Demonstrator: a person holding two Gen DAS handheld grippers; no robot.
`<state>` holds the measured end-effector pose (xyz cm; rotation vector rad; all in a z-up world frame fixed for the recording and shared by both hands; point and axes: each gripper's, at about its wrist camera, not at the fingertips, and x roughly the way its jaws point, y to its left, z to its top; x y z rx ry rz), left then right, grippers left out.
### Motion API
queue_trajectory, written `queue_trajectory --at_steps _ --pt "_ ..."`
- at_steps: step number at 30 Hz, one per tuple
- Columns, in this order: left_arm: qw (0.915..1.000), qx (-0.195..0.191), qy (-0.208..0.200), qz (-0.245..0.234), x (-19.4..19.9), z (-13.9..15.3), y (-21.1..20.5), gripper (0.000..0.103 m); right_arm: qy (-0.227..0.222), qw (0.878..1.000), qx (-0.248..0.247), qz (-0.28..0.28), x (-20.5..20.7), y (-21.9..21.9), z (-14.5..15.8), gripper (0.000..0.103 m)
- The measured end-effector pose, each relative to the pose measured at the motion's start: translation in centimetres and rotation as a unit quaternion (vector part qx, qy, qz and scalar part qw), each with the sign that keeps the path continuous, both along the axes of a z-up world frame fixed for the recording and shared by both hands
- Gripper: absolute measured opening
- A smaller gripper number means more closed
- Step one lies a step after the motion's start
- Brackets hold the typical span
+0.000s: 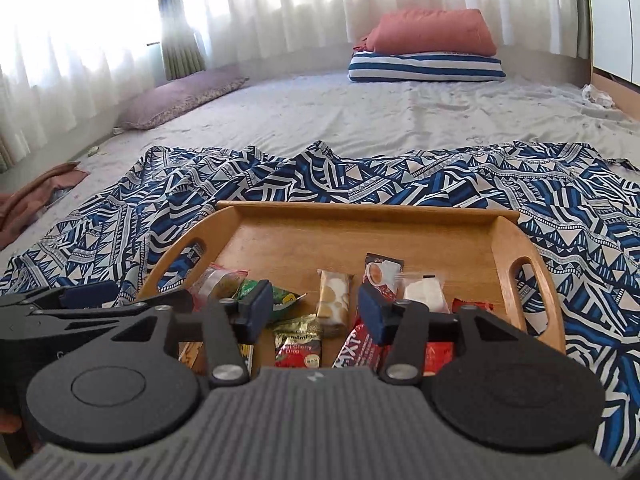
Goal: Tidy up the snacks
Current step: 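Withdraw both open tools from the tray back to the snack pile, then grasp the red bar with the left tool while the right tool grasps the yellow Americ packet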
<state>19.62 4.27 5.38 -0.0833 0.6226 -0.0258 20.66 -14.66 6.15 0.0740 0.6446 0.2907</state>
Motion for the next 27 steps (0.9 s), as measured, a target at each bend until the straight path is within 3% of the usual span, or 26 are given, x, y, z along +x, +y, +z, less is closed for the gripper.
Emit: queue_trajectory --at_steps 8,18,27 --pt "0.9991 0.006 0.001 -0.041 -5.0 -0.6 -0.3 0.097 -0.016 1.000 -0.014 0.016 -5.8 -0.8 -0.9 0.088" --pt "0.9979 0.013 0.028 -0.056 -8.5 -2.6 -0.6 0.098 -0.024 0.998 -0.043 0.026 -12.6 -0.1 -3.9 0.095" --pt "0.9983 0.004 0.041 -0.043 -9.2 -3.3 -0.1 0.098 -0.002 0.999 -0.043 0.015 -13.6 1.5 -6.4 0.095"
